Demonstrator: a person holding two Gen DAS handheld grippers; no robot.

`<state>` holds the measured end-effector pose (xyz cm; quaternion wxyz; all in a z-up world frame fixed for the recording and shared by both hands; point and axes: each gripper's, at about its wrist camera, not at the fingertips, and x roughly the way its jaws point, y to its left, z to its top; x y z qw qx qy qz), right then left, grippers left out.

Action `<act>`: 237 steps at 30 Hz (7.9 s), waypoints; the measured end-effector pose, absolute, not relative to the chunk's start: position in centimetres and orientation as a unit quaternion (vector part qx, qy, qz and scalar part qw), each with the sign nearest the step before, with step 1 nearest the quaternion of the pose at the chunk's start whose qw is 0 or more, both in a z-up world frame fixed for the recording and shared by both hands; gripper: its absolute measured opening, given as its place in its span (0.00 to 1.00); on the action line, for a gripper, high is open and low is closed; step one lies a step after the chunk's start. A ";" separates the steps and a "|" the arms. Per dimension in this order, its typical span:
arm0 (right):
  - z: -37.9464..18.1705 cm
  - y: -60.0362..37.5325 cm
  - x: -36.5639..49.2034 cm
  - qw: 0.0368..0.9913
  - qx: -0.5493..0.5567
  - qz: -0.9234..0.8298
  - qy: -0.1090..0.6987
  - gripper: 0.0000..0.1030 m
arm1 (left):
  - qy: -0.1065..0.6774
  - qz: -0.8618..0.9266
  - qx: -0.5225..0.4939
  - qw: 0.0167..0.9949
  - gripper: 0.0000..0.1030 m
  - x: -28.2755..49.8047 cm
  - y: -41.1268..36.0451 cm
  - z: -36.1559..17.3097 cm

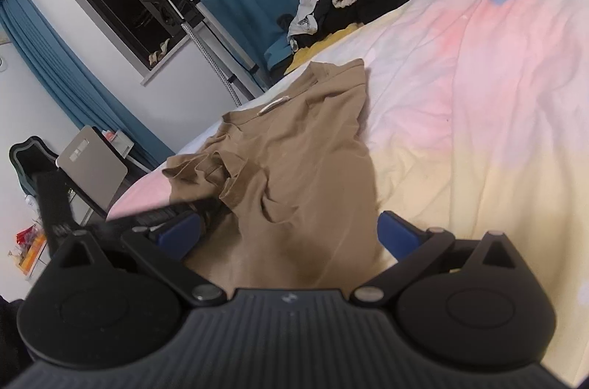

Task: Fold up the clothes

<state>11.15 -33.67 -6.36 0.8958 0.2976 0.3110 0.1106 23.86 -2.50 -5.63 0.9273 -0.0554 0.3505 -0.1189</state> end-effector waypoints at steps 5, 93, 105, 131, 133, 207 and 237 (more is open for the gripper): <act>-7.4 -33.0 11.8 0.896 0.280 0.108 0.328 1.00 | 0.352 -0.076 -0.139 0.922 0.57 27.5 -1.9 -5.8; -5.6 -28.7 1.2 0.923 0.177 0.103 0.326 1.00 | 0.572 -0.183 0.177 0.780 0.08 -3.5 -4.2 -7.3; -6.0 -28.8 1.2 0.917 0.180 0.107 0.341 1.00 | 0.509 -0.281 0.081 0.809 0.83 -6.5 -1.4 -3.1; -9.1 -28.6 -6.1 0.785 0.226 0.047 0.575 1.00 | 0.634 -0.163 -0.050 0.754 0.70 -5.3 4.3 -6.6; -9.2 -27.7 -6.8 0.771 0.206 0.068 0.598 1.00 | 0.637 -0.167 -0.044 0.752 0.69 -5.4 4.1 -6.7; -9.9 -36.5 14.9 0.835 0.341 0.043 0.430 0.05 | 0.411 -0.113 -0.271 0.863 0.09 16.4 8.0 -7.7; -0.2 -31.3 3.2 0.936 0.166 0.094 0.296 0.55 | 0.260 -0.091 -0.076 0.958 0.78 1.3 2.5 0.9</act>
